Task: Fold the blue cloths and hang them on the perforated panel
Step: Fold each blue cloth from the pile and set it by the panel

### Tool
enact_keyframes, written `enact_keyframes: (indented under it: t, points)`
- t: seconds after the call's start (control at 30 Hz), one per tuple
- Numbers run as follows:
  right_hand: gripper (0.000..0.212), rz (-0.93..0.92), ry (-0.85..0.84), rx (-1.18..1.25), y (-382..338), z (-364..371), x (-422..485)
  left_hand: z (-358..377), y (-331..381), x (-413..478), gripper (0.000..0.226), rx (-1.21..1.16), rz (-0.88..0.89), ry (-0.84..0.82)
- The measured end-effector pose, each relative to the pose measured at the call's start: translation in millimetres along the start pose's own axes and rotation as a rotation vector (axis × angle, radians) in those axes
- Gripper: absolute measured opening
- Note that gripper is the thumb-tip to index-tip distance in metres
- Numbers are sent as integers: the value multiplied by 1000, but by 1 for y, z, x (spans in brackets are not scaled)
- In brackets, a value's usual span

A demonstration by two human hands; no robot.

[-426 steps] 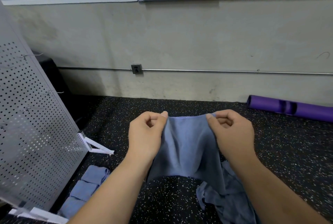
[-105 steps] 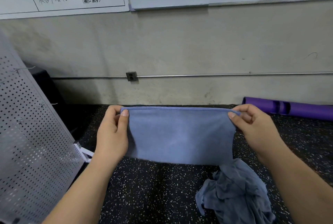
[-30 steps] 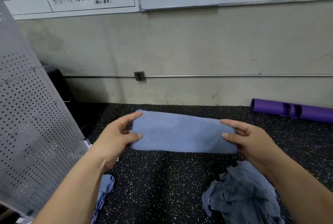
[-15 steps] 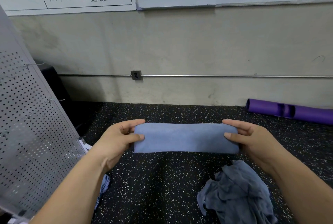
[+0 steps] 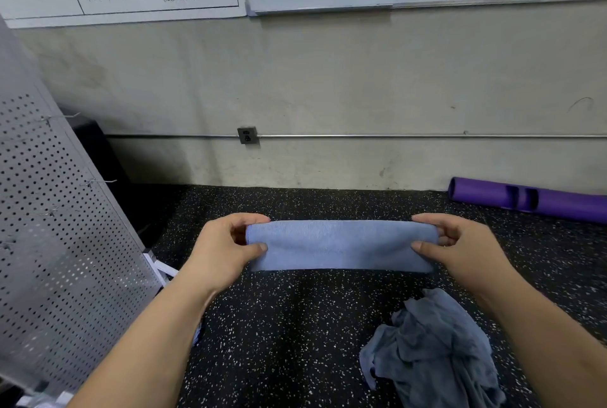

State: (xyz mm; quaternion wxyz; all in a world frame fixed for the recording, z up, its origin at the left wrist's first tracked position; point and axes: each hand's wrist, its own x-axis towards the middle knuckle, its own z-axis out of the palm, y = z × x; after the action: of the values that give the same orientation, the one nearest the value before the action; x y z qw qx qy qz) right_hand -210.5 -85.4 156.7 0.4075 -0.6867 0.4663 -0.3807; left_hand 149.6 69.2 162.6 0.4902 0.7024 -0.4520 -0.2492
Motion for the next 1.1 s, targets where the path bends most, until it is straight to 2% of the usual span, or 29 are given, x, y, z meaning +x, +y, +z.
enact_keyframes:
  t: [0.2, 0.33, 0.43, 0.53, 0.7, 0.8, 0.9, 1.0, 1.1]
  points:
    - [29, -15, 21, -102, 0, -3, -1, -1, 2, -3, 21, 25, 11, -24]
    - [16, -4, -17, -80, 3, -8, 2, -1, 0, -4, 7, 30, -9, -4]
    - [11, 43, -65, 7, 3, -8, 3, -3, 0, -5, 9, -40, -28, -32]
    - [18, 123, -97, 185, 4, -5, 4, 1, 0, -6, 8, -134, -38, -52]
    - [21, 227, -27, 258, 5, 0, 7, 4, 1, -4, 10, -225, -37, -49]
    - [19, 224, 9, 277, 11, -1, 11, 1, 2, -5, 20, -306, -71, -108]
    - [17, 169, 66, 324, 11, -2, 11, -1, 2, -6, 30, -314, -88, -239]
    - [18, 77, 133, 341, -3, -1, 6, -6, -3, -6, 39, -194, -45, -400]
    - [18, -31, 173, 371, -28, 4, -2, -2, -5, -8, 47, 171, 25, -533]
